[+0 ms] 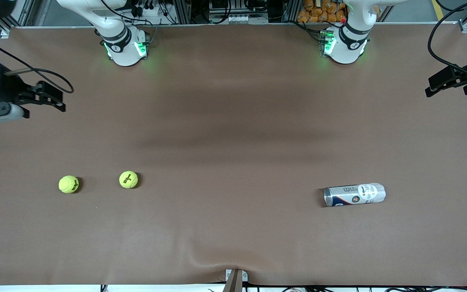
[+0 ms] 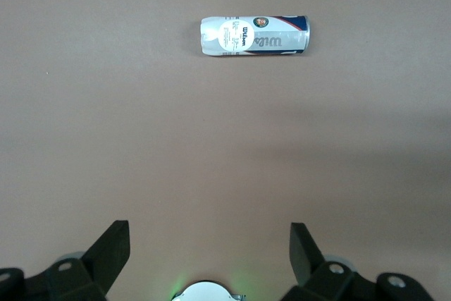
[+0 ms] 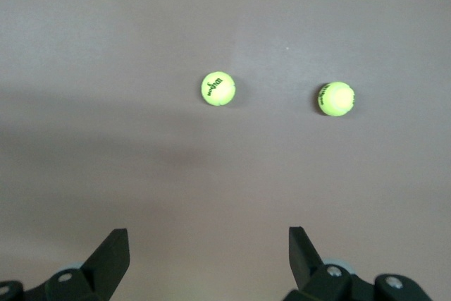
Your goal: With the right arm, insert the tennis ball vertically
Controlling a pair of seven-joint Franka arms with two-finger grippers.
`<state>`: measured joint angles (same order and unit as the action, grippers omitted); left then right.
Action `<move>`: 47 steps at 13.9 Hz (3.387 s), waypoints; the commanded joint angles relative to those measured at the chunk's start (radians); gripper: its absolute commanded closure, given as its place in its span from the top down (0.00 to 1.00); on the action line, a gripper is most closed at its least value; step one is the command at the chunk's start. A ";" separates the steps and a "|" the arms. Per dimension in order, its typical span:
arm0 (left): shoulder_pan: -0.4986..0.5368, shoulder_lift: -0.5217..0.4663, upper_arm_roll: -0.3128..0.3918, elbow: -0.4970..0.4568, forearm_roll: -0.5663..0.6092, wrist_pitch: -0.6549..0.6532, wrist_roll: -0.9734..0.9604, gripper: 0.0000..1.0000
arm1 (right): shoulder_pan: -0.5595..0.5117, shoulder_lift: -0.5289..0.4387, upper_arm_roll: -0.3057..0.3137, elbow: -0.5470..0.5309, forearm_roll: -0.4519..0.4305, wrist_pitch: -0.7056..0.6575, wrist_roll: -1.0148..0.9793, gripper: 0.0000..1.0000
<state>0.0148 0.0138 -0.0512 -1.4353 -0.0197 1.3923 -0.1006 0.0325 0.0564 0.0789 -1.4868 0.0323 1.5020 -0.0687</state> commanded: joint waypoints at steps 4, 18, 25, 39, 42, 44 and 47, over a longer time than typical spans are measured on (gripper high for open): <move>-0.012 -0.020 0.001 -0.017 0.023 0.004 -0.005 1.00 | -0.017 0.002 0.036 0.016 -0.006 0.027 0.017 1.00; -0.196 0.228 -0.021 -0.060 0.291 0.010 0.327 1.00 | 0.003 0.025 -0.037 0.037 -0.054 0.006 0.015 1.00; -0.214 0.506 -0.035 -0.005 0.481 0.196 0.655 1.00 | 0.063 0.175 -0.033 -0.084 -0.041 0.272 0.017 1.00; -0.240 0.744 -0.029 -0.005 0.661 0.602 0.729 1.00 | 0.073 0.382 -0.034 -0.426 -0.051 0.937 0.023 1.00; -0.233 0.767 -0.024 -0.005 0.661 0.663 0.772 1.00 | 0.080 0.434 -0.034 -0.461 -0.051 1.049 0.023 1.00; -0.224 0.775 -0.024 -0.005 0.659 0.689 0.783 1.00 | 0.081 0.450 -0.036 -0.480 -0.051 1.090 0.023 1.00; -0.213 0.798 -0.024 -0.005 0.659 0.729 0.792 1.00 | 0.081 0.491 -0.041 -0.481 -0.051 1.135 0.023 1.00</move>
<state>-0.2070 0.7846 -0.0742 -1.4657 0.6216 2.0969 0.6726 0.1059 0.5302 0.0470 -1.9590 -0.0065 2.6009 -0.0529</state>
